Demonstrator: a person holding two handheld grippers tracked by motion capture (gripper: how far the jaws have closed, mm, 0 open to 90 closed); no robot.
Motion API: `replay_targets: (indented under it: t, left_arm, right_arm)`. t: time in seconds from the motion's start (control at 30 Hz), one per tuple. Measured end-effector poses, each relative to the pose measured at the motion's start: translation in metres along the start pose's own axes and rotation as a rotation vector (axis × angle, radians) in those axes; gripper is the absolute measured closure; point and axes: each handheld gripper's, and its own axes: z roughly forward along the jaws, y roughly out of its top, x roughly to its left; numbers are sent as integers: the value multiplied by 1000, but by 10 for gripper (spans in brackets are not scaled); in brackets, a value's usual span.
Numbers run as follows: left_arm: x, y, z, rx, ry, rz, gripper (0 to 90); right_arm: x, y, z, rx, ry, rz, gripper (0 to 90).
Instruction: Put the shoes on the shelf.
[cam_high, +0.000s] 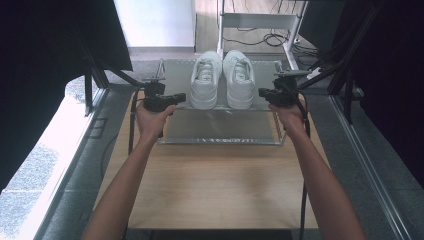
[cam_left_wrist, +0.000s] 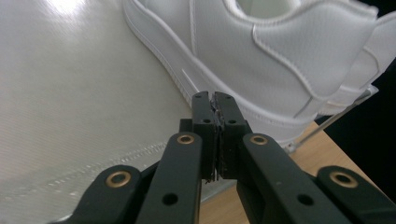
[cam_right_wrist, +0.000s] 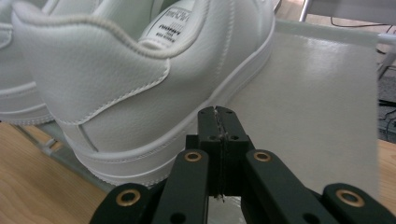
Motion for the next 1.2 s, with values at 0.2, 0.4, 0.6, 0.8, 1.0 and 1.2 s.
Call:
replay_targets:
  t: [0.2,0.4,0.6,0.8,1.0,1.2]
  left_arm:
    - [-5,-4,13,15,-40,-14,891]
    - [-8,-4,14,3,-34,-19,900]
    - [-24,-5,23,8,-72,-5,900]
    - [-28,-6,25,13,-60,1,900]
    - [-30,-9,25,-1,-35,18,886]
    - [-27,-8,25,4,-40,9,816]
  right_arm:
    - [9,-3,10,8,-7,-29,900]
    - [9,-5,10,-2,1,-23,900]
    - [13,-6,10,-10,13,-28,900]
    - [18,-5,10,-4,8,-48,900]
    - [20,-6,9,-8,-4,-46,900]
    - [19,-8,9,-16,1,-49,900]
